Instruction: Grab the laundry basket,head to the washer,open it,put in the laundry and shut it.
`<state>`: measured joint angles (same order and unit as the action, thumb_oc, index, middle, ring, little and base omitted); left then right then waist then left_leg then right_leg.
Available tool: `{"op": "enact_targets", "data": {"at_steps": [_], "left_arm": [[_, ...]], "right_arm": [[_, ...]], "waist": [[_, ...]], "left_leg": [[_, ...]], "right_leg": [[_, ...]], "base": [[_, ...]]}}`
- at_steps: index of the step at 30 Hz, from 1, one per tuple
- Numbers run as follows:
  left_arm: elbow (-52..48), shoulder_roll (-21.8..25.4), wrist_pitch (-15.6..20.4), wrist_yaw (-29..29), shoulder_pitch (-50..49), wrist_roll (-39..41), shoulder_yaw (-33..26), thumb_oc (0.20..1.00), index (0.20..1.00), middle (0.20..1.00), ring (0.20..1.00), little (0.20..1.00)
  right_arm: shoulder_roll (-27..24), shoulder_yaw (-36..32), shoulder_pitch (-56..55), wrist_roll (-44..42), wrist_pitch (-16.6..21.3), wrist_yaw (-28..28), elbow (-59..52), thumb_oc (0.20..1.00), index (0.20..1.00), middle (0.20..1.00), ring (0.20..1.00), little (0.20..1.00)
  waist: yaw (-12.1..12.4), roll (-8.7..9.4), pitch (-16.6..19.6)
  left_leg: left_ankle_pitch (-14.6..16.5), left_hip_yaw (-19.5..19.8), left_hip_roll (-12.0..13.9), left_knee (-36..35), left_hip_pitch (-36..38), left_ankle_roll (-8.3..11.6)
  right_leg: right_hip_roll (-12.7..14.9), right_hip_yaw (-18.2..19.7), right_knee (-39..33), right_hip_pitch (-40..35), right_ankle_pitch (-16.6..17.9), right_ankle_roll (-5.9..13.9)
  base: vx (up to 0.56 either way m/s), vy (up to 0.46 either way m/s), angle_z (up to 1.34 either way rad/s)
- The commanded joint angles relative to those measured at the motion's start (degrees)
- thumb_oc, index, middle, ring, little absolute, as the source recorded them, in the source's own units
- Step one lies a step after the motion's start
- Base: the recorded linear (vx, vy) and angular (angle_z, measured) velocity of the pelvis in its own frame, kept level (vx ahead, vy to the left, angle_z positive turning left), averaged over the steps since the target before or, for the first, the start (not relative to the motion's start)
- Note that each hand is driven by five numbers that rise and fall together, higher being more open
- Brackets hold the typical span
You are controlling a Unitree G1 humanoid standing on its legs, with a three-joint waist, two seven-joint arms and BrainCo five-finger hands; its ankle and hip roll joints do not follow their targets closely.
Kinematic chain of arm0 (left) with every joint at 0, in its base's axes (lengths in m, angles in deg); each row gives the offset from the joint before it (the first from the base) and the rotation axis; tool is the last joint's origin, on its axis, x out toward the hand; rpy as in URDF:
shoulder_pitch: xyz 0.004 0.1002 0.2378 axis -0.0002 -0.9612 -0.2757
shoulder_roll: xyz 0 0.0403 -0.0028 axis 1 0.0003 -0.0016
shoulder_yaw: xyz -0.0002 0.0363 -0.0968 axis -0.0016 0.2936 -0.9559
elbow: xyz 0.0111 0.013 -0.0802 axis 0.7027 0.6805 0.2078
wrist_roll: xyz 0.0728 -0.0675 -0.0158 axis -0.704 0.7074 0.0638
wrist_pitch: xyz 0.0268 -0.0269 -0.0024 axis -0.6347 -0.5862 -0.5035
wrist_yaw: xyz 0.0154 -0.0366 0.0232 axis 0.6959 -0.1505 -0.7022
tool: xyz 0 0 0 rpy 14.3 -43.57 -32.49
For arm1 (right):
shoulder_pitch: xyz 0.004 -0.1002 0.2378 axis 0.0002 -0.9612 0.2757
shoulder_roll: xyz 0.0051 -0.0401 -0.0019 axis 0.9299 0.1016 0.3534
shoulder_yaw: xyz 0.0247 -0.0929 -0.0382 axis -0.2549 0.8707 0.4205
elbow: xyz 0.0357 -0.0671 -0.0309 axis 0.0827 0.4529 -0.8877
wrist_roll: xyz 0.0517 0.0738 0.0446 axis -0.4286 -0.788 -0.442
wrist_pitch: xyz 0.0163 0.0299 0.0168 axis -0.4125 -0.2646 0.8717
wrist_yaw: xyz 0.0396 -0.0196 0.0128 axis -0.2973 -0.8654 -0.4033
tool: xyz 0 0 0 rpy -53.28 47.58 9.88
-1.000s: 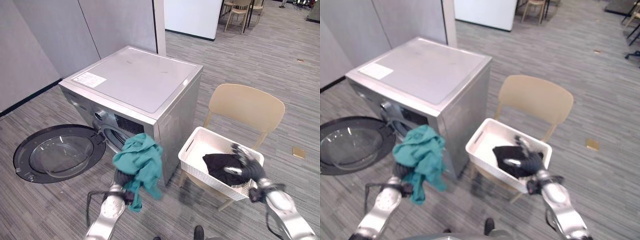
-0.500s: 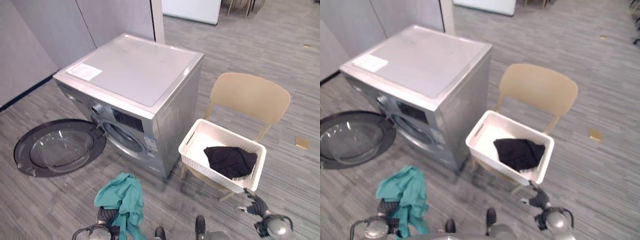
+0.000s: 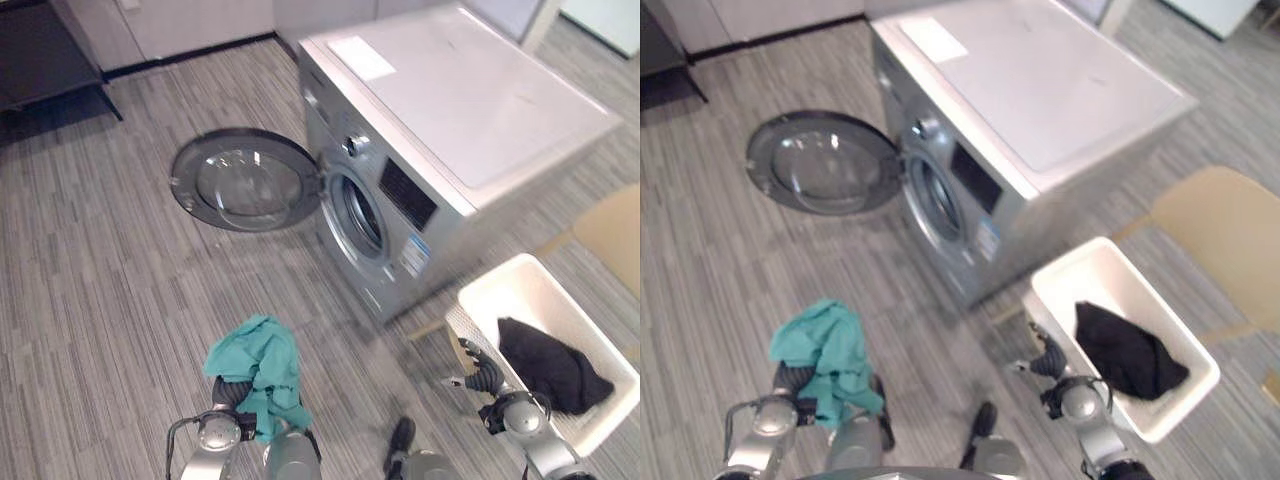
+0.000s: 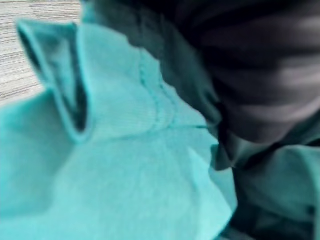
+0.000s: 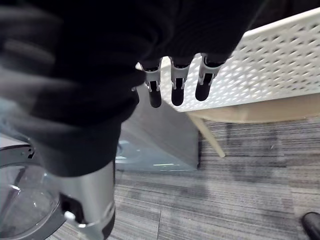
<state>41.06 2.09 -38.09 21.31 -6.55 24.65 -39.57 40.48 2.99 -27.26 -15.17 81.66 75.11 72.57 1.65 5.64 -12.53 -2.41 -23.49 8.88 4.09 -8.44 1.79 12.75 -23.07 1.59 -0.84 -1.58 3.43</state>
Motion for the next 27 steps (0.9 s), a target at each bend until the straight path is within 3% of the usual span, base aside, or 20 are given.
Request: {"op": "enact_targets", "data": {"at_steps": [1, 3, 4, 5, 6, 9, 10, 14, 16, 17, 18, 19, 21, 22, 23, 25, 27], "left_arm": [[-4.7, 4.0, 1.9, -0.1, 1.0, -1.2, -0.5, 0.2, 0.2, 0.2, 0.2, 0.2], [-5.0, 4.4, 1.9, -0.5, 1.4, -1.4, -0.5, 0.2, 0.2, 0.2, 0.2, 0.2], [-5.3, 4.5, 2.0, -0.6, 1.5, -1.5, -0.1, 0.2, 0.2, 0.2, 0.2, 0.2], [-6.0, 4.7, 2.1, -0.6, 1.7, -1.6, 0.0, 0.2, 0.2, 0.2, 0.2, 0.2], [-6.1, 4.5, 2.1, -0.4, 1.9, -1.5, 0.1, 0.2, 0.2, 0.2, 0.2, 0.2], [-6.1, 4.4, 2.1, -0.2, 2.2, -1.7, 0.9, 0.2, 0.2, 0.2, 0.2, 0.2], [-5.7, 4.1, 1.9, 0.6, 2.6, -1.8, 1.4, 0.2, 0.2, 0.2, 0.2, 0.2], [-5.5, 3.2, 2.0, 1.5, 2.8, -2.6, 2.3, 0.2, 0.2, 0.2, 0.2, 0.2], [-5.7, 2.7, 2.0, 2.2, 1.8, -3.9, 3.1, 0.2, 0.2, 0.2, 0.2, 0.2], [-6.4, 2.5, 1.9, 2.9, 0.9, -4.1, 2.9, 0.2, 0.2, 0.2, 0.2, 0.2], [-6.6, 2.2, 1.8, 3.8, 0.0, -4.2, 3.3, 0.2, 0.2, 0.2, 0.2, 0.2], [-6.2, 1.9, 1.7, 3.9, 0.2, -4.1, 3.6, 0.2, 0.2, 0.2, 0.2, 0.2], [-6.0, 1.8, 1.3, 4.1, 0.3, -4.3, 4.0, 0.2, 0.2, 0.2, 0.2, 0.2], [-6.5, 1.8, 1.4, 4.0, 0.2, -4.0, 4.1, 0.2, 0.2, 0.2, 0.2, 0.2], [-6.4, 1.4, 1.6, 3.9, 0.9, -3.2, 4.9, 0.2, 0.2, 0.2, 0.2, 0.2], [-5.8, 1.5, 1.6, 4.7, 1.7, -3.5, 6.3, 0.2, 0.2, 0.2, 0.2, 0.2], [-6.0, 2.3, 1.8, 4.9, 2.3, -4.5, 7.6, 0.2, 0.2, 0.2, 0.2, 0.2]], "right_arm": [[0.4, 2.1, 2.8, 1.0, 1.3, 0.2, -2.4, 1.0, 1.0, 1.0, 1.0, 1.0], [0.6, 2.7, 3.6, 1.2, 1.4, 0.4, -2.5, 1.0, 1.0, 1.0, 1.0, 1.0], [0.9, 3.0, 4.0, 1.1, 1.4, 0.6, -2.8, 1.0, 1.0, 1.0, 1.0, 1.0], [0.9, 3.4, 4.2, 1.0, 1.7, 0.4, -3.9, 1.0, 1.0, 1.0, 1.0, 1.0], [0.8, 3.7, 4.7, 0.8, 1.7, 0.3, -3.6, 1.0, 1.0, 1.0, 1.0, 1.0], [0.7, 3.9, 5.0, -0.1, 1.9, 0.6, -3.5, 1.0, 1.0, 1.0, 1.0, 1.0], [0.7, 3.8, 4.5, 0.0, 1.6, 0.4, -2.9, 1.0, 1.0, 1.0, 1.0, 1.0], [0.7, 3.6, 3.5, 0.9, 1.3, 0.3, -1.3, 1.0, 1.0, 1.0, 1.0, 1.0], [0.4, 2.7, 1.4, 1.7, 1.4, 0.3, -0.3, 1.0, 1.0, 1.0, 1.0, 1.0], [0.3, 1.9, 0.6, 1.7, 1.2, 0.0, -0.2, 1.0, 1.0, 1.0, 1.0, 1.0], [-0.3, 1.6, 0.2, 1.6, 1.1, 0.1, 1.0, 1.0, 1.0, 1.0, 1.0, 1.0], [-0.7, 1.4, 0.5, 1.5, 1.0, 0.4, 1.5, 1.0, 1.0, 1.0, 1.0, 1.0], [-1.2, 1.1, 1.0, 1.2, 0.6, 0.4, 1.6, 1.0, 1.0, 1.0, 1.0, 1.0], [-1.6, 1.0, 1.4, 1.0, 0.7, 0.4, 1.1, 1.0, 1.0, 1.0, 1.0, 1.0], [-2.3, 1.5, 2.4, 1.2, 0.9, 0.5, 2.2, 1.0, 1.0, 1.0, 1.0, 1.0], [-2.2, 1.4, 2.6, 1.3, 0.9, 0.3, 3.6, 1.0, 1.0, 1.0, 1.0, 1.0], [-1.4, 1.5, 2.4, 1.4, 0.8, 0.2, 4.6, 1.0, 1.0, 1.0, 1.0, 1.0]], "waist": [[0.5, 1.42, 2.2], [0.4, 1.23, 1.8], [0.0, 0.79, 1.4], [-1.1, -0.37, 0.2], [-1.4, -0.9, -0.3], [-2.2, -1.11, -1.1], [-3.1, -0.61, -1.5], [-3.9, -0.18, -1.1], [-4.9, 0.17, -0.3], [-5.2, 0.13, 0.3], [-5.5, 0.58, 0.6], [-5.1, 0.85, 0.3], [-4.3, 1.41, 0.2], [-3.5, 1.34, 0.4], [-2.9, 1.09, 0.7], [-3.9, 0.37, 1.9], [-5.3, -0.04, 2.3]], "left_leg": [[4.1, 3.8, -4.6, 1.8, -1.0, -1.79], [4.9, 4.0, -5.4, 1.0, 0.5, -2.63], [5.2, 4.8, -6.2, -0.4, 2.2, -3.11], [5.1, 6.8, -7.1, -3.2, 5.2, -3.39], [4.0, 6.7, -7.1, -4.1, 5.5, -3.56], [4.3, 8.1, -8.1, -5.4, 7.5, -3.52], [4.9, 10.8, -9.6, -6.0, 8.9, -3.44], [6.1, 13.4, -11.3, -5.6, 9.8, -3.4], [9.0, 14.3, -11.7, -2.4, 10.4, -2.76], [10.4, 13.9, -11.2, 0.7, 10.2, -1.91], [9.8, 12.4, -9.3, 9.9, 7.4, -0.23], [8.5, 12.2, -8.2, 13.8, 5.3, 0.28], [9.0, 14.9, -8.3, 13.0, 1.2, -0.22], [7.7, 21.4, -10.7, 8.7, 0.7, 0.26], [6.3, 30.5, -13.1, 6.4, 0.2, 0.85], [6.2, 30.8, -12.7, 3.0, 2.5, 0.21], [5.6, 27.2, -12.2, 0.3, 4.5, -1.0]], "right_leg": [[3.1, 3.7, 16.7, -2.7, 0.5, 4.74], [2.9, 5.7, 20.0, -0.5, 0.8, 4.99], [1.0, 8.2, 22.9, 2.3, -0.5, 4.34], [-3.6, 12.0, 24.5, 7.9, -3.4, 3.52], [-4.9, 11.6, 21.8, 9.5, -3.2, 2.61], [-7.7, 12.0, 17.3, 12.4, -2.7, 2.1], [-10.1, 13.9, 11.3, 14.2, -0.6, 3.41], [-10.4, 13.4, 5.5, 13.6, 1.6, 4.06], [-10.8, 15.5, 3.9, 10.9, 1.2, 3.15], [-10.5, 15.1, 3.2, 9.5, 1.2, 2.78], [-10.5, 15.7, 1.1, 6.1, 1.0, 1.66], [-10.5, 16.1, 0.8, 5.1, 0.7, 1.13], [-10.6, 17.9, -0.1, 3.7, 0.1, 0.56], [-11.5, 20.7, -0.1, 3.7, 0.1, 0.59], [-13.2, 25.6, 0.7, 3.6, -0.1, 0.48], [-14.1, 28.4, 1.6, 3.9, -0.7, 0.67], [-14.1, 31.6, 3.3, 5.7, 0.0, 1.59]], "base": [[0.39, 0.412, 0.24], [0.22, 0.229, 0.22], [0.34, 0.267, 0.28], [0.27, 0.206, 0.25], [0.24, 0.13, 0.32], [0.16, -0.002, 0.54], [0.24, -0.037, 0.42], [0.21, -0.084, 0.79], [0.25, -0.13, 1.14], [0.32, -0.144, 1.36], [0.26, -0.12, 1.17], [0.24, -0.085, 0.9], [0.18, 0.022, -0.93], [0.28, 0.156, -2.08], [0.27, 0.185, -1.92], [0.21, 0.23, -2.73], [0.06, 0.309, -2.18]]}}
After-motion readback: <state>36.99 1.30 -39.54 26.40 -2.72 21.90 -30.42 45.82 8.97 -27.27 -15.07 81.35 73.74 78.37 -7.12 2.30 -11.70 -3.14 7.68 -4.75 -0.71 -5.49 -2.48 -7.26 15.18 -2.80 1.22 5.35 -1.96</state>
